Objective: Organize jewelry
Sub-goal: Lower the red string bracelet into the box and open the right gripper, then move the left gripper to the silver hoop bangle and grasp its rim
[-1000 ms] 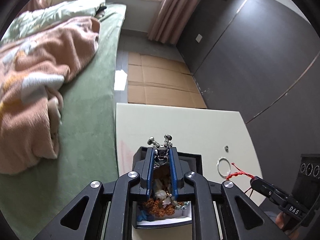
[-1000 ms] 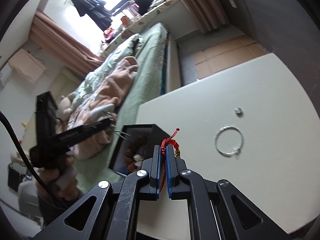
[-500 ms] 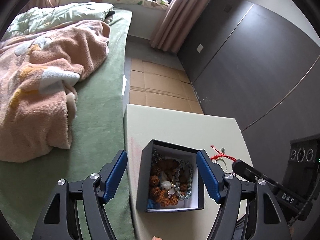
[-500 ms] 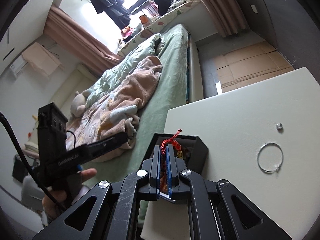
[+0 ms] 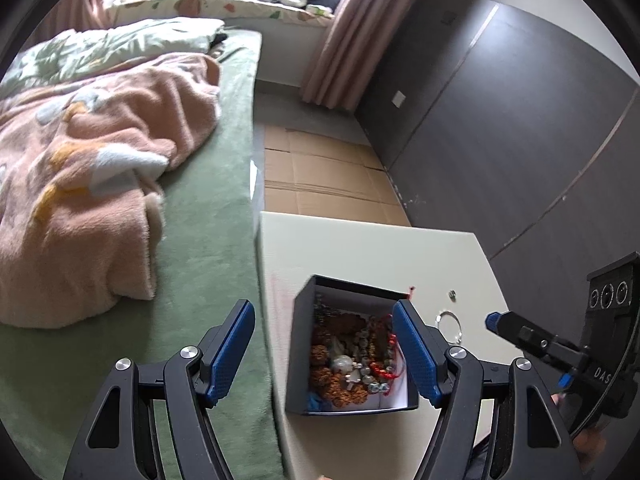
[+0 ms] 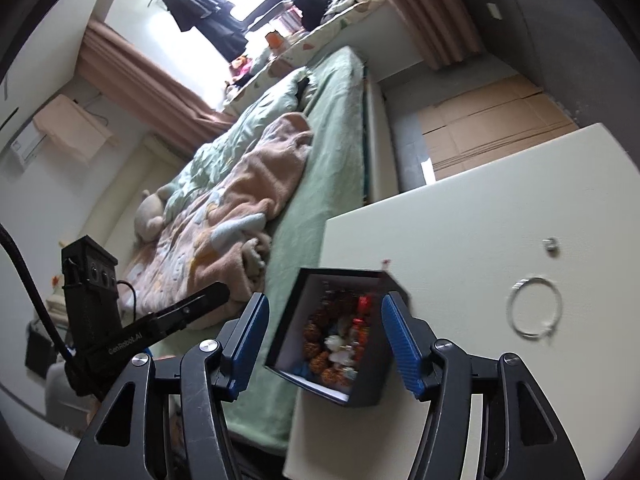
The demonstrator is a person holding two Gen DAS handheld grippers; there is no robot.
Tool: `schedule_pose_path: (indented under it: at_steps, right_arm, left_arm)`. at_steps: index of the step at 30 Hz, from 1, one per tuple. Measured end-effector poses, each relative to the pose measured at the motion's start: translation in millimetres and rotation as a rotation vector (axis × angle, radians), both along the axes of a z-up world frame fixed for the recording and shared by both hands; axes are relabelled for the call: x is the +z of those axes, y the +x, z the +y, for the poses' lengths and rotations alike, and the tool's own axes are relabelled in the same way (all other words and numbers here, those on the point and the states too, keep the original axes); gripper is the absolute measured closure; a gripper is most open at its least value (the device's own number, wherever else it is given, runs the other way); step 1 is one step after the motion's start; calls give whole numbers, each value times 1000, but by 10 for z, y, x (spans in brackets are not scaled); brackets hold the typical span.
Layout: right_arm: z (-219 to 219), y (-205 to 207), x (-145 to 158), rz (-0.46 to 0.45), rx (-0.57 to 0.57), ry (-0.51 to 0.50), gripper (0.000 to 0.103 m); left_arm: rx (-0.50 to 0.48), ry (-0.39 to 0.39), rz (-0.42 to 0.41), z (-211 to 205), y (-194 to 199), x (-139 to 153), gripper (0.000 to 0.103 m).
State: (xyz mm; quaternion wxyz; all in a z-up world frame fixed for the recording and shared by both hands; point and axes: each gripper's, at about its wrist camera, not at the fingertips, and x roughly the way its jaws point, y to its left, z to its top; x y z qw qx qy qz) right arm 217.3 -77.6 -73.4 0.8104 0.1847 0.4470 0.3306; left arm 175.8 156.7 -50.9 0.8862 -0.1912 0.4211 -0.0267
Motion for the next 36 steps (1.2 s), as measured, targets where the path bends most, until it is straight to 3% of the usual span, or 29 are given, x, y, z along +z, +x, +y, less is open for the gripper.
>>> schedule_pose_path:
  at_steps: [5, 6, 8, 11, 13, 16, 24, 36]
  right_arm:
    - [-320, -31, 45, -14, -59, -3, 28]
    - [-369, -24, 47, -13, -69, -6, 23]
    - [-526, -15, 38, -9, -112, -21, 17]
    - [-733, 16, -6, 1, -189, -72, 8]
    - [-879, 35, -32, 7, -231, -80, 0]
    - [-1081, 46, -50, 12, -273, -70, 0]
    - [-1459, -15, 2, -47, -342, -37, 0]
    - [-1851, -4, -28, -19, -378, -79, 0]
  left_arm:
    - [-52, 20, -9, -226, 72, 34, 30]
    - [-60, 20, -12, -256, 84, 45, 27]
    - [-88, 25, -24, -339, 115, 74, 12]
    - [-105, 72, -35, -445, 159, 137, 5]
    - [-104, 64, -43, -471, 182, 184, 0]
    - [-102, 37, -58, -510, 219, 253, 0]
    - [-142, 56, -74, -846, 382, 345, 0]
    - [-278, 129, 14, -1548, 754, 305, 0]
